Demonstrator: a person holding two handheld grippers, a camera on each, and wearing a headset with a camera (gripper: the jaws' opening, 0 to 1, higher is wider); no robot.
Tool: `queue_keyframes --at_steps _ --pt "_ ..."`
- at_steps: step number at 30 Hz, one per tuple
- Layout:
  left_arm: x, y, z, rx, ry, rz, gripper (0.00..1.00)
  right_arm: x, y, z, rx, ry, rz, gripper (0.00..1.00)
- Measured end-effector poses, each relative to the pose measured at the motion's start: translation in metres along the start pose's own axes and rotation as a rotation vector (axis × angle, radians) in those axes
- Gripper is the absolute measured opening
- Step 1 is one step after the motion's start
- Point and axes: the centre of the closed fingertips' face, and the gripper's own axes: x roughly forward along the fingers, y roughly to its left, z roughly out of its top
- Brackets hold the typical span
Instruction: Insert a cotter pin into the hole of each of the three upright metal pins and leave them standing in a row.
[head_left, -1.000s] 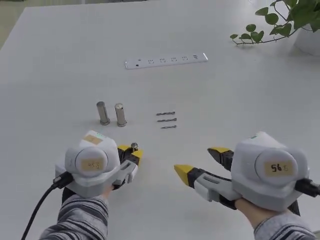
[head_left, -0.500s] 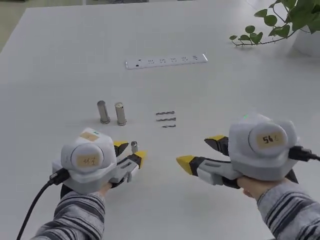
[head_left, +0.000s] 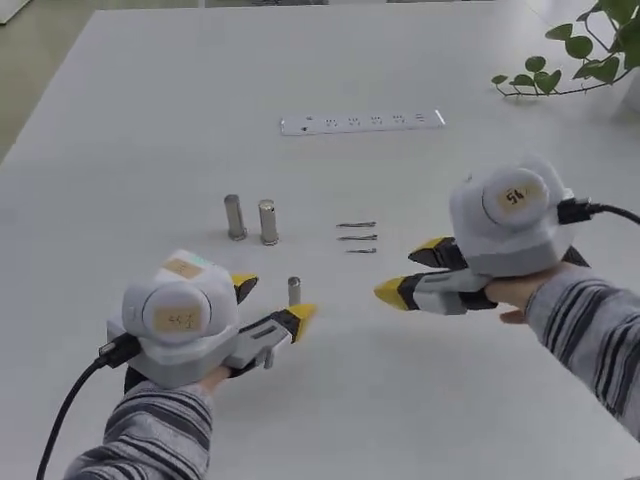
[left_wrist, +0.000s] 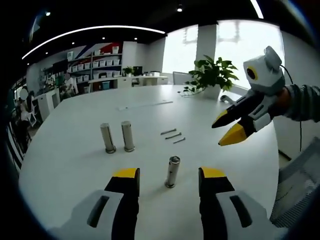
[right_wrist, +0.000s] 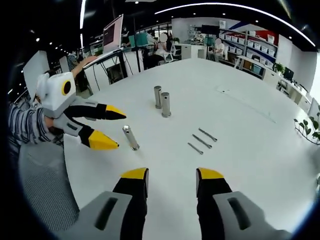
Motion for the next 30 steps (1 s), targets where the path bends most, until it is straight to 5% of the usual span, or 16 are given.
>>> queue_keyframes --at_steps 7,11,17,30 --pt "-0.013 0.007 -0.001 -0.041 -0.013 0.027 0.6 0.017 -0.01 0.006 -0.11 0.079 0.025 0.31" --pt "-0.02 0.009 -0.005 -0.001 -0.001 0.039 0.67 0.026 -0.018 0.008 -0.168 0.109 0.024 0.25" --pt "-0.028 0.013 -0.005 -0.016 -0.006 0.046 0.75 0.041 -0.024 0.014 -0.184 0.119 0.073 0.24" --pt "-0.038 0.018 -0.003 -0.013 -0.016 0.062 0.87 0.067 -0.045 0.003 -0.227 0.244 0.135 0.2"
